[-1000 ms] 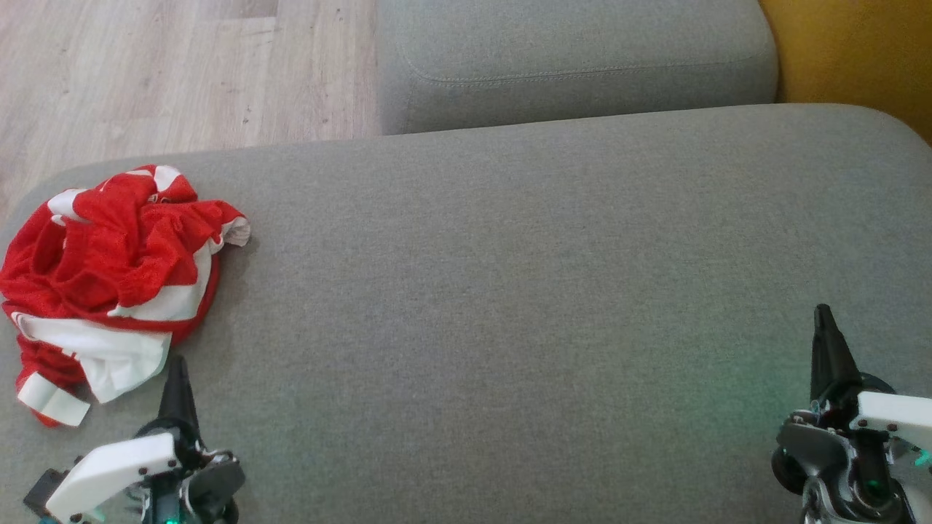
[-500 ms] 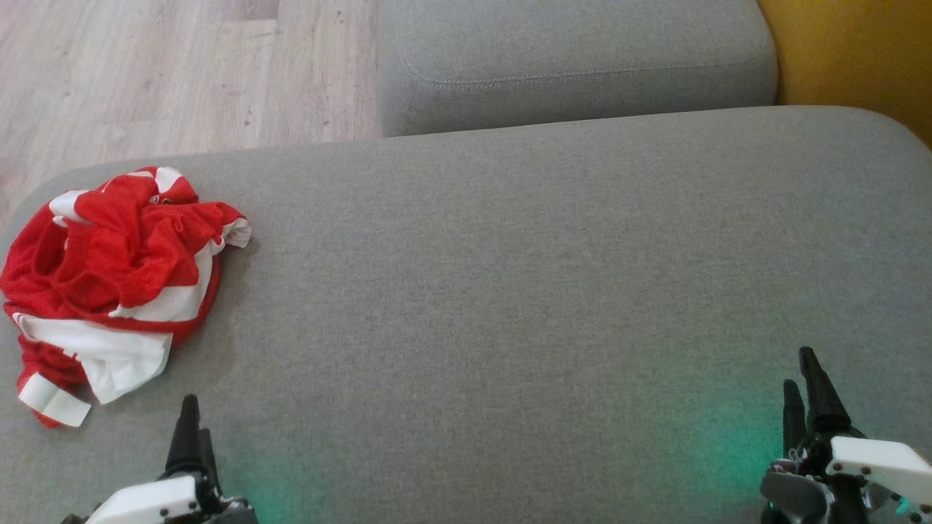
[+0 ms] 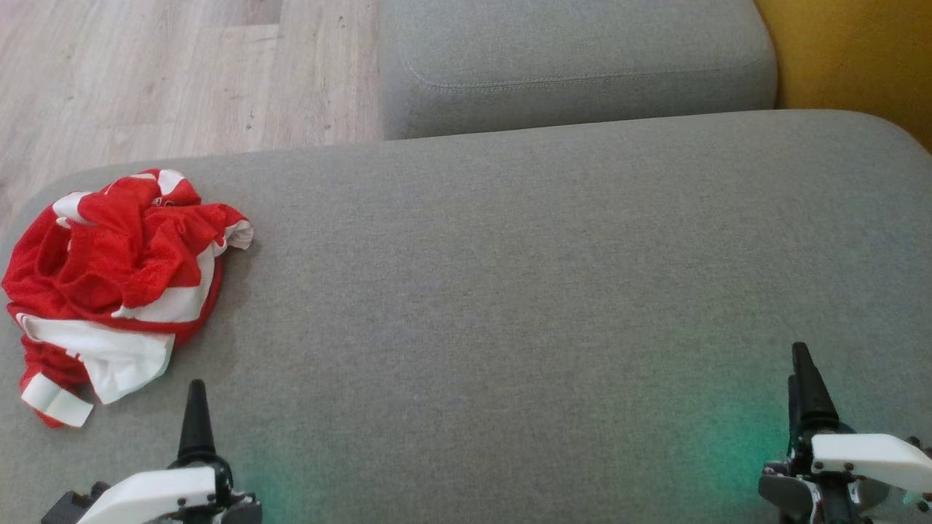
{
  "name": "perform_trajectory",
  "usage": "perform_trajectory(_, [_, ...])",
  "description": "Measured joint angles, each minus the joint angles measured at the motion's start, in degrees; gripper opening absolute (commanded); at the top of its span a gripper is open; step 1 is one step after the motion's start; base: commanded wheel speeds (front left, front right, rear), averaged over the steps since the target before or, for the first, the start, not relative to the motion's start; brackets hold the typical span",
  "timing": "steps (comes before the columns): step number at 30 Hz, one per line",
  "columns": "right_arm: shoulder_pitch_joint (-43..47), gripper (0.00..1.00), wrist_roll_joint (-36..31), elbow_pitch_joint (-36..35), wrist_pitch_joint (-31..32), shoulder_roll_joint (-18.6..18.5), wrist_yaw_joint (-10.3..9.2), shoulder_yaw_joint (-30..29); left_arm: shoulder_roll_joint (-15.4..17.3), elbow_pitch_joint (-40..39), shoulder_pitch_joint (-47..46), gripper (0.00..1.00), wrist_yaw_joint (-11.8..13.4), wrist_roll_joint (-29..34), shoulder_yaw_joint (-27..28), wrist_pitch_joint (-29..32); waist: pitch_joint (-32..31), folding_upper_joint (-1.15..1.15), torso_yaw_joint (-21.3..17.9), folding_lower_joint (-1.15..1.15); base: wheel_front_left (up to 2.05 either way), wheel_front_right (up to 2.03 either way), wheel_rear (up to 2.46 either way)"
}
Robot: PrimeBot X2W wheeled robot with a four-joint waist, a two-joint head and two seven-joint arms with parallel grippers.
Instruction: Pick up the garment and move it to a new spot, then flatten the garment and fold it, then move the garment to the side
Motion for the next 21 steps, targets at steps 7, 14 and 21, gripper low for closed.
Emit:
perform_trajectory(7, [0.1, 1.0, -6.0, -1.1, -1.0, 0.0, 0.0, 0.9, 0.0, -1.3, 0.0, 1.0, 0.7, 5.6, -1.0, -1.1, -0.3, 0.0, 0.2, 0.0, 0.0, 0.0, 0.0])
perform_trajectory(14, [0.1, 1.0, -12.3, -2.4, -2.1, 0.0, 0.0, 1.5, 0.0, -2.9, 0.0, 1.0, 1.8, 11.8, -2.3, -2.3, -0.6, 0.0, 0.4, 0.01, 0.0, 0.0, 0.0])
perform_trajectory(21, [0.2, 1.0, -18.0, -3.1, -3.4, 0.0, 0.0, 2.6, 0.0, -3.7, 0.1, 1.0, 2.6, 17.7, -3.8, -3.5, -1.0, 0.0, 0.5, 0.01, 0.0, 0.0, 0.0])
